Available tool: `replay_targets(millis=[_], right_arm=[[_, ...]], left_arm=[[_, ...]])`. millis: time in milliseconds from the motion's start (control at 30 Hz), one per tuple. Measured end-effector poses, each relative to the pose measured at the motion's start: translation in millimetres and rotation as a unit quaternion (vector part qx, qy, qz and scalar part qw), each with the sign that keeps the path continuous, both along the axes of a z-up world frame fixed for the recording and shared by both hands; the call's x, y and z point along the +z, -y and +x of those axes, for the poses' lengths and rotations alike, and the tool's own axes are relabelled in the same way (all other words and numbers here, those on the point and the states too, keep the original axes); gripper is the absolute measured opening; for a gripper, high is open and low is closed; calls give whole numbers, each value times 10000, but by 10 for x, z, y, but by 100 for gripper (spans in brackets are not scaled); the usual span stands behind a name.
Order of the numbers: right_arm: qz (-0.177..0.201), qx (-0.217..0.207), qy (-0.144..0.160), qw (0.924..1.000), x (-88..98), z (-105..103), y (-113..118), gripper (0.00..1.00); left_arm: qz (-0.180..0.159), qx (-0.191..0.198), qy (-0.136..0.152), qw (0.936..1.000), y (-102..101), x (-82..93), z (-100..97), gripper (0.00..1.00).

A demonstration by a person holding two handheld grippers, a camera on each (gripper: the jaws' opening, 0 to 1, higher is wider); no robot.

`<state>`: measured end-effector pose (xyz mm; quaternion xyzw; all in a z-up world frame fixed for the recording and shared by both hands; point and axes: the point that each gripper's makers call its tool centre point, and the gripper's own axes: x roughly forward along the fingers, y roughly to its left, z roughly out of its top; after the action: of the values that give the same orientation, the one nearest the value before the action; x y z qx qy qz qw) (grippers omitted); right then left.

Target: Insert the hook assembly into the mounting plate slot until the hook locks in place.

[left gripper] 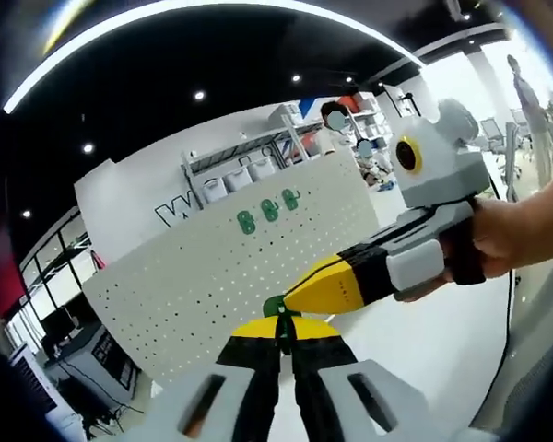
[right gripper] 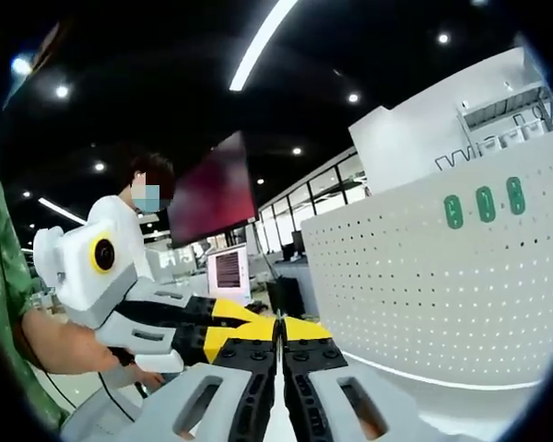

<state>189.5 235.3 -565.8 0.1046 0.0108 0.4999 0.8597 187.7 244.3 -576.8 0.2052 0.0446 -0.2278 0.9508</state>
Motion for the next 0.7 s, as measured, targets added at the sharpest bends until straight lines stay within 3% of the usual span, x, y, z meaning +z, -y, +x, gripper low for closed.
replay_targets(millis=[200,333,700], right_arm=[[55,-53,62,10000,38,14,16,0],[273,-106,-86,9995,68,40,67,0],[368,-56,-179,9991,84,-9,58,0]], left_arm=[[-97,16,57,9999,6,40,-2,4],[-161,28,111,9998,6,79,-7,6],[-463,18,-24,9989,16,75,-17,4]])
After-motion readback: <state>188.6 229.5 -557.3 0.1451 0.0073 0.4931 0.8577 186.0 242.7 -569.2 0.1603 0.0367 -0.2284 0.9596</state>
